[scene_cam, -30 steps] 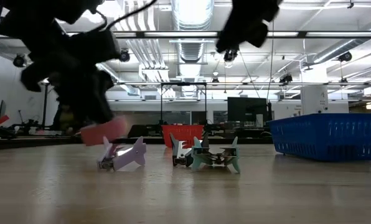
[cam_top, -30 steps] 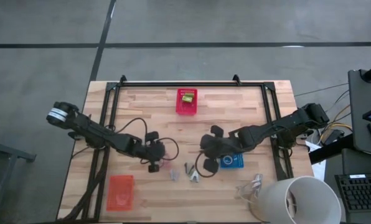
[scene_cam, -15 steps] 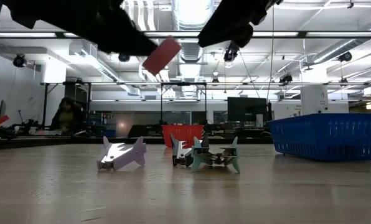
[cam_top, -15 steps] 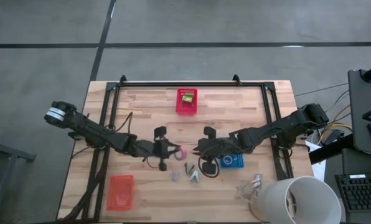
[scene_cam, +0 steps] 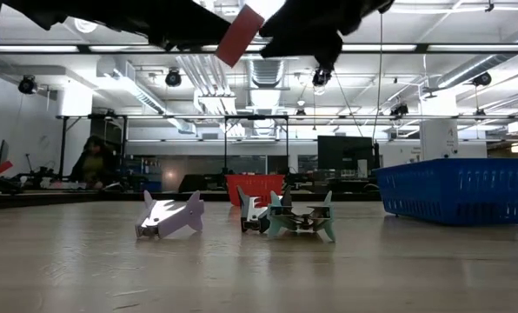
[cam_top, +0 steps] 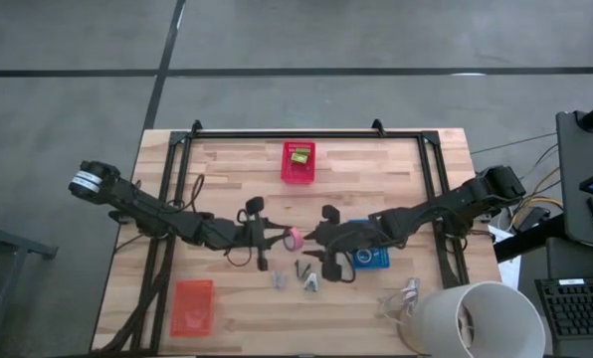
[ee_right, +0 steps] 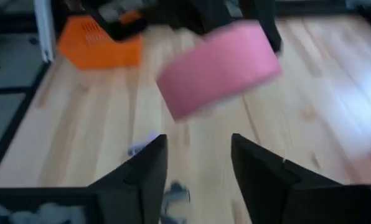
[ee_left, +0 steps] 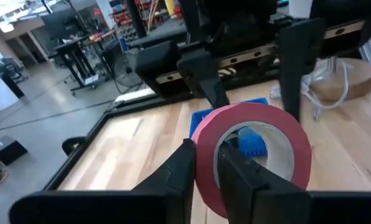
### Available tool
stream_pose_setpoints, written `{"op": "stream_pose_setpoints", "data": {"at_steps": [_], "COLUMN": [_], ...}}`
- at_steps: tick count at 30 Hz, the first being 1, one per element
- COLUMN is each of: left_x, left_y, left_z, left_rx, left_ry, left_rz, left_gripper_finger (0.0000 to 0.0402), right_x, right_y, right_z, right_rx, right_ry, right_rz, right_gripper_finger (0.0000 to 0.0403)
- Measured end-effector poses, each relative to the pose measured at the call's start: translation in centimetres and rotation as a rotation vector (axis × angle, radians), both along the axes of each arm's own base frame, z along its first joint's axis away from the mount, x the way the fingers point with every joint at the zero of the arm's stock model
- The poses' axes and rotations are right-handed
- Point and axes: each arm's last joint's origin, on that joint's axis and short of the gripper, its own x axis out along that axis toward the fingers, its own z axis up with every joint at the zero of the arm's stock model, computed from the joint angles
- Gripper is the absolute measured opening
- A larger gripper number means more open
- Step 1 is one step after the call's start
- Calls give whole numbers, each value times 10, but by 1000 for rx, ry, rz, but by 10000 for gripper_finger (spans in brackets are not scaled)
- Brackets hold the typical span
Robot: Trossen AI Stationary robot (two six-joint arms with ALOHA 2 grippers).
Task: Pick and place Stapler, Stapler remover, tape
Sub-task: Put the pink tape into the blue bin
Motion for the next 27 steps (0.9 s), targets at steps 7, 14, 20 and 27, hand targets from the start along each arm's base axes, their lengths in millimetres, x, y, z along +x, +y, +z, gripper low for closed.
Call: {"op": "stream_pose_setpoints", "data": {"at_steps": [7,14,20,27], "left_x": [1,1,1,1], "left_y": [0,0,0,-1], "left_z": [7,11,11,11], "left_rx": [13,20,25,28], "left_ry": [-62,-104,-106,-102], "left_rz": [-5,-5,-12,-16], "left_gripper_finger": [46,63,68,57], "right_x": [3,3,2,1], "right_y": [2,3,5,5], "right_z": [3,4,6,3], "right_rx": [-17,-65,-70,-68], "right_ry": [-141,-211,-300,-294], "right_rz": [58,94,152,147], "right_gripper_finger": [209,201,167,92]}}
